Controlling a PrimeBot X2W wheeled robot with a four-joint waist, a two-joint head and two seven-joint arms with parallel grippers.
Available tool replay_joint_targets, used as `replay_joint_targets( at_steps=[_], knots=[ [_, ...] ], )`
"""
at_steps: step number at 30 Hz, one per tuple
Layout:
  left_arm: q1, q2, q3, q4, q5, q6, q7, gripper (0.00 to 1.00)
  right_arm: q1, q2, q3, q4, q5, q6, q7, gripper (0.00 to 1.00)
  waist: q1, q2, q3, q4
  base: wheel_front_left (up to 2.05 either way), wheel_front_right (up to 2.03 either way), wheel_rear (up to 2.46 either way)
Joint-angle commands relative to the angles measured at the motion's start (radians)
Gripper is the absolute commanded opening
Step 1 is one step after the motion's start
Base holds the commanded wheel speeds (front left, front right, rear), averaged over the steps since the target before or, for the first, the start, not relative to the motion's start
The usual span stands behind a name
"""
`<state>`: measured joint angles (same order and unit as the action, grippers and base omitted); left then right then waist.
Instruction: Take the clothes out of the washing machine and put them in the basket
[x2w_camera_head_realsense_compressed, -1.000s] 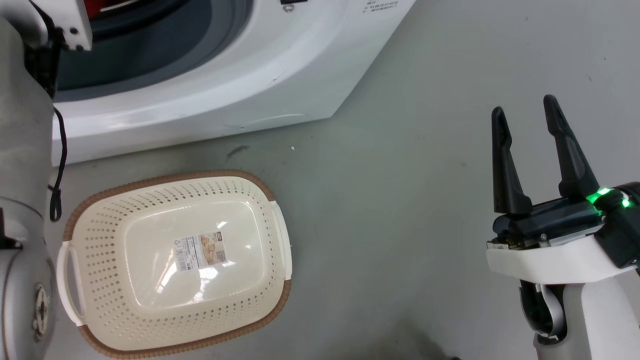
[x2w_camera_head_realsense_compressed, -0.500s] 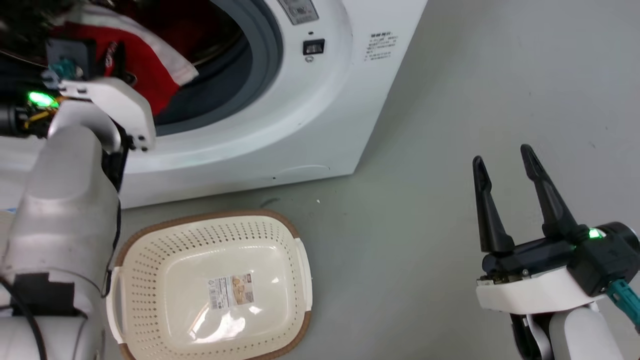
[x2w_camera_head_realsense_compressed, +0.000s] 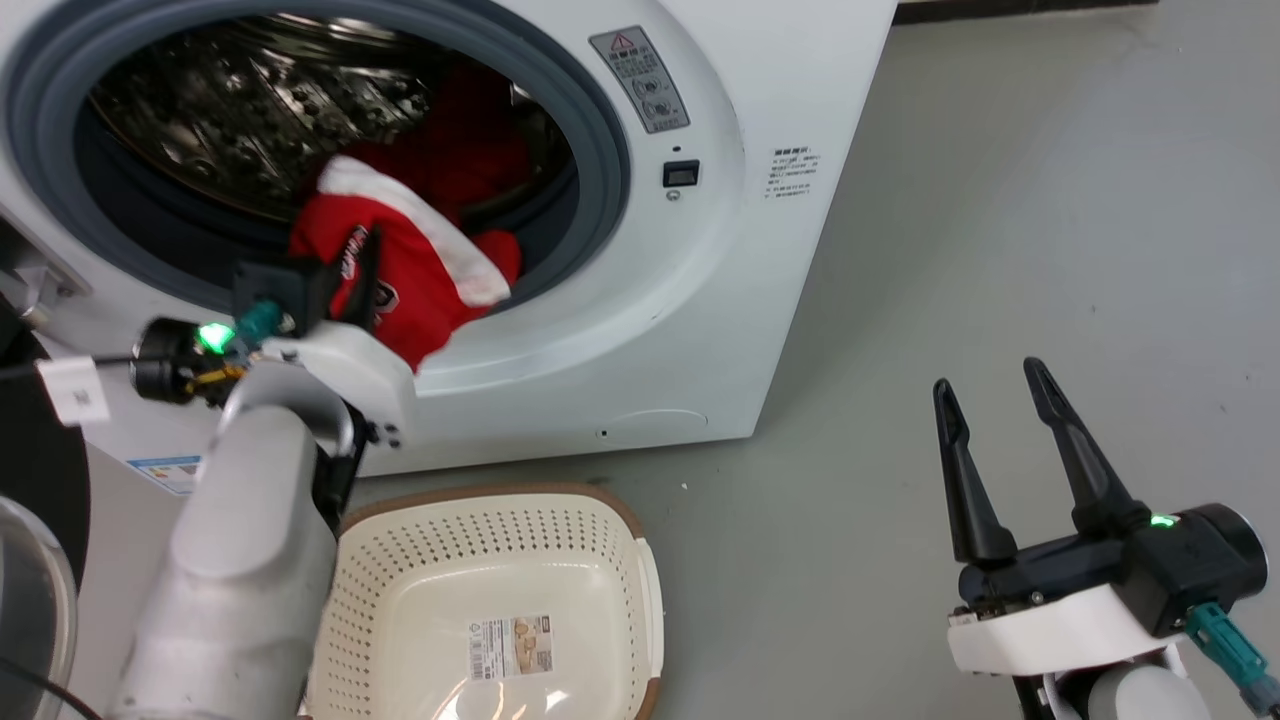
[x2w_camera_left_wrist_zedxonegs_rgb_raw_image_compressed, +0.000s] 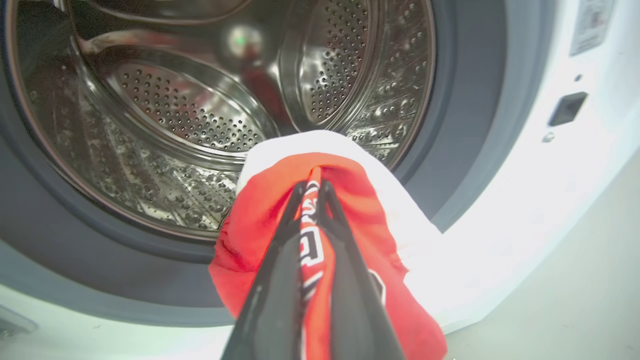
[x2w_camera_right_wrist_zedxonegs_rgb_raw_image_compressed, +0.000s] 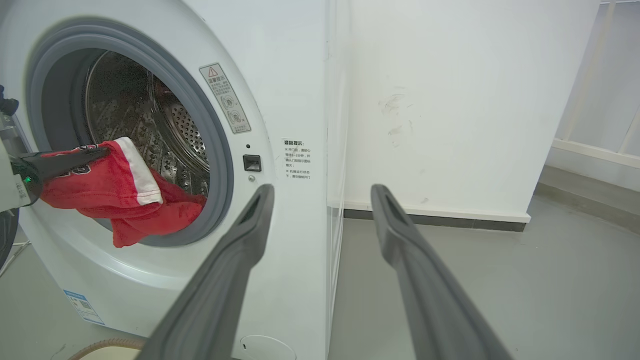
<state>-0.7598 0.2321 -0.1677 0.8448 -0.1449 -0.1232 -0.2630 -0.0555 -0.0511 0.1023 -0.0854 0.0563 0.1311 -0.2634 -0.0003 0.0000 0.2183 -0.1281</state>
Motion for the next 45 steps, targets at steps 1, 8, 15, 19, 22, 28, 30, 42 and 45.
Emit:
replay_joint_targets(
  at_steps=[1, 8, 15, 19, 22, 28, 30, 42, 45],
  knots=[
    [0.049, -0.012, -0.009, -0.036, 0.000, -0.003, -0.003, 0.00, 0.022, 0.002, -0.001, 0.005, -0.007, -0.001, -0.002, 1.00, 0.0003, 0.0000, -0.029, 0.013, 0.00, 0.00, 0.00],
    [0.225, -0.018, -0.031, -0.198, -0.006, -0.003, -0.003, 0.00, 0.062, 0.002, 0.002, 0.015, -0.012, -0.001, -0.002, 1.00, 0.0003, 0.0000, -0.097, 0.030, 0.00, 0.00, 0.00],
    [0.387, -0.014, -0.059, -0.350, -0.006, 0.004, 0.015, 0.00, 0.098, 0.002, -0.001, 0.018, -0.016, -0.001, -0.002, 1.00, 0.0003, 0.0000, -0.148, 0.053, 0.00, 0.00, 0.00],
    [0.462, -0.012, -0.077, -0.430, -0.027, 0.001, 0.054, 0.00, 0.107, 0.002, -0.002, 0.019, -0.013, -0.001, -0.002, 1.00, 0.0003, 0.0000, -0.161, 0.067, 0.00, 0.00, 0.00],
    [0.508, -0.003, -0.095, -0.461, -0.036, 0.000, 0.077, 0.00, 0.109, 0.002, 0.004, 0.020, -0.012, -0.001, -0.002, 1.00, 0.0003, 0.0000, -0.162, 0.071, 0.00, 0.00, 0.00],
    [0.554, -0.009, -0.132, -0.452, -0.056, -0.003, 0.088, 0.00, 0.089, 0.002, 0.011, 0.015, -0.012, -0.001, -0.002, 1.00, 0.0003, 0.0000, -0.135, 0.066, 0.00, 0.00, 0.00],
    [0.554, -0.013, -0.145, -0.435, -0.060, -0.004, 0.085, 0.00, 0.080, 0.002, 0.013, 0.013, -0.016, -0.001, -0.002, 1.00, 0.0003, 0.0000, -0.119, 0.062, 0.00, 0.00, 0.00],
    [0.444, -0.027, -0.199, -0.258, -0.082, -0.005, 0.050, 0.00, -0.017, 0.002, 0.011, -0.008, -0.016, -0.001, -0.002, 1.00, 0.0003, 0.0000, 0.062, 0.013, 0.00, 0.00, 0.00],
    [0.397, -0.023, -0.210, -0.197, -0.079, -0.006, 0.037, 0.00, -0.049, 0.002, 0.008, -0.016, -0.009, -0.001, -0.002, 1.00, 0.0003, 0.0000, 0.119, -0.003, 0.00, 0.00, 0.00]
  ],
)
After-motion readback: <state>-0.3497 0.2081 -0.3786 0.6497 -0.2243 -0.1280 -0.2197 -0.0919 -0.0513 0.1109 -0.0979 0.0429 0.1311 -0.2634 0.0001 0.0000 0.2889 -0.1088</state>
